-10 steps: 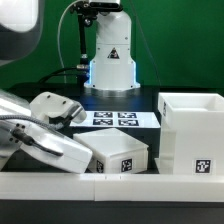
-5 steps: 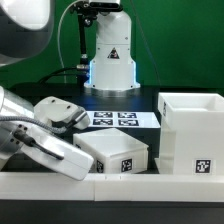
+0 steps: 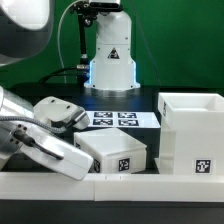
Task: Assemble drawer
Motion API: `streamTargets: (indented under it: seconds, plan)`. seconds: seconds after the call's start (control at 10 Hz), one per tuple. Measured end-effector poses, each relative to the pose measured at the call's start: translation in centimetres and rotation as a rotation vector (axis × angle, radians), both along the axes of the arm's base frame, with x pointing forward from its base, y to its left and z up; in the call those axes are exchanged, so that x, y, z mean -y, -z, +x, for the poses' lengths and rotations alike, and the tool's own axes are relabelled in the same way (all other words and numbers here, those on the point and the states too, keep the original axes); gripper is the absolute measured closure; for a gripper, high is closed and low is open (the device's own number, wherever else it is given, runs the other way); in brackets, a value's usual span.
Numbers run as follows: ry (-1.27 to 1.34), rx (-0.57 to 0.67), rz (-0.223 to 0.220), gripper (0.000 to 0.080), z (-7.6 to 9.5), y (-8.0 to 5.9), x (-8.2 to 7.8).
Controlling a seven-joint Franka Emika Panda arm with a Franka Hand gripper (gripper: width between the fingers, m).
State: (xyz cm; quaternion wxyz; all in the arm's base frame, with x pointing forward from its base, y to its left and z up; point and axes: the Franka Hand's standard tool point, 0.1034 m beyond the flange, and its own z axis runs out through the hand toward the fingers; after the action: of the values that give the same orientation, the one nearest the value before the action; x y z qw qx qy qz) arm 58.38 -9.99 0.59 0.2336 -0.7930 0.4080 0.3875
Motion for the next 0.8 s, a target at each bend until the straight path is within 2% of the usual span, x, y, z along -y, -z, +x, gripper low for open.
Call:
streamTargets:
  seconds: [0.1,0.5,0.6,0.7,0.8]
  plan:
    - [0.000,0.000,0.000,0.0642,0.0,0.0,0.0]
    - [-0.004,0.006,0.000,0.0642,0.0,-0.1,0.2]
    - [-0.018,0.031,0.002,0.0642,0.2,-0.8,0.9]
    - [-0.020,0.045,0.007,0.0642,0.3,-1.9,1.6]
    - [-0.022,0.092,-0.005,0.0642,0.8,-3.4,2.3]
